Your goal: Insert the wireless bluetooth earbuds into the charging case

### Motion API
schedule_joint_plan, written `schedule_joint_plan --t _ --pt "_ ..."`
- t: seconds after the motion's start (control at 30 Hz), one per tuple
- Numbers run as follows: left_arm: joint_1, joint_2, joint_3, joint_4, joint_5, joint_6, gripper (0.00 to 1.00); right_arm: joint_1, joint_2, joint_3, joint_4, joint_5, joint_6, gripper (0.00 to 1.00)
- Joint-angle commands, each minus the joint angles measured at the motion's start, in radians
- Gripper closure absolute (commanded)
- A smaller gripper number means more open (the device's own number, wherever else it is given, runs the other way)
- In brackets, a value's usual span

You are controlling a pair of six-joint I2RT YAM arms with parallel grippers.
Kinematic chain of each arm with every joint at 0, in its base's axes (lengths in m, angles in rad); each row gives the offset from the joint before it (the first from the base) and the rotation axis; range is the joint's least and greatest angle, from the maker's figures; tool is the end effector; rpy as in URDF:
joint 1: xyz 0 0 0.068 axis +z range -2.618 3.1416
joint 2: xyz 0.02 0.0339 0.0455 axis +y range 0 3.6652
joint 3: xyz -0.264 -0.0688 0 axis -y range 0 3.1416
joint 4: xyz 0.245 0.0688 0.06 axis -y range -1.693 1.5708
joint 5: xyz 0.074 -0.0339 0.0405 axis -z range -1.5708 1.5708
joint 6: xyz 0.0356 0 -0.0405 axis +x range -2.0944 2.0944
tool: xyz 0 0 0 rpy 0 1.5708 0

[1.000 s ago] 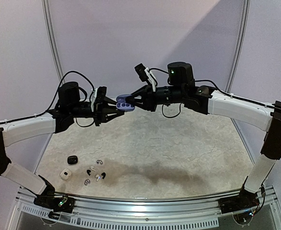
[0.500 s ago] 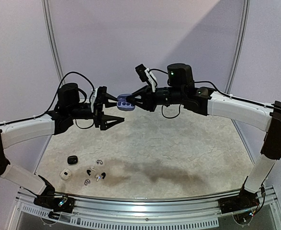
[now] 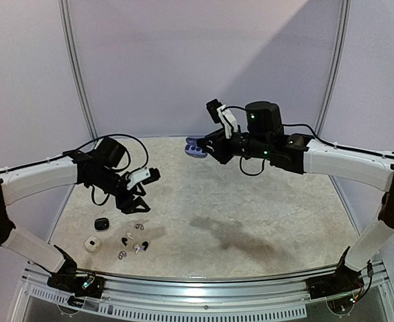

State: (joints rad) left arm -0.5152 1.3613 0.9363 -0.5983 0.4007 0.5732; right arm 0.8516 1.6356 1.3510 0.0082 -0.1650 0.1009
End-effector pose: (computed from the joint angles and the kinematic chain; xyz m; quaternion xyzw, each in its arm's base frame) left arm 0.2269 -0.1444 0.2342 0.5345 0.7794 -0.1838 0.2704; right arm 0.2552 0.3003 0.3360 -0.3377 0.7215 0.3339 0.5039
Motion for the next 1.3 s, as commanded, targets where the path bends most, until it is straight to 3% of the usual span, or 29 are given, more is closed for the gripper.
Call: schedule_joint_plan --t 0.0,0.13,0.43,0.53,0.67,1.03,1.27 --pt "-0.019 0.104 0.055 -0.194 -0.315 -0.138 0.33 -0.002 -0.060 -0.060 -0.008 0.053 0.003 0.90" --pt "-0.050 0.142 0.046 -0.239 -0.353 -0.199 0.35 -0.001 -0.096 -0.117 0.010 0.071 0.046 0.90" --pt "-0.074 0.227 0.041 -0.205 -0.361 -0.180 0.39 0.001 -0.171 -0.215 0.045 0.101 0.099 0.90" --pt "-0.074 0.246 0.030 -0.193 -0.361 -0.187 0.42 0.000 -0.172 -0.209 0.028 0.099 0.093 0.90" --pt "-0.080 0.258 0.018 -0.189 -0.338 -0.192 0.55 0.001 -0.165 -0.198 0.009 0.104 0.076 0.90" --pt "-0.085 0.281 -0.042 -0.109 -0.349 -0.176 0.56 0.000 -0.140 -0.188 -0.008 0.101 0.056 0.91" --pt "-0.085 0.293 -0.048 -0.074 -0.338 -0.173 0.65 0.000 -0.137 -0.196 -0.008 0.105 0.054 0.91"
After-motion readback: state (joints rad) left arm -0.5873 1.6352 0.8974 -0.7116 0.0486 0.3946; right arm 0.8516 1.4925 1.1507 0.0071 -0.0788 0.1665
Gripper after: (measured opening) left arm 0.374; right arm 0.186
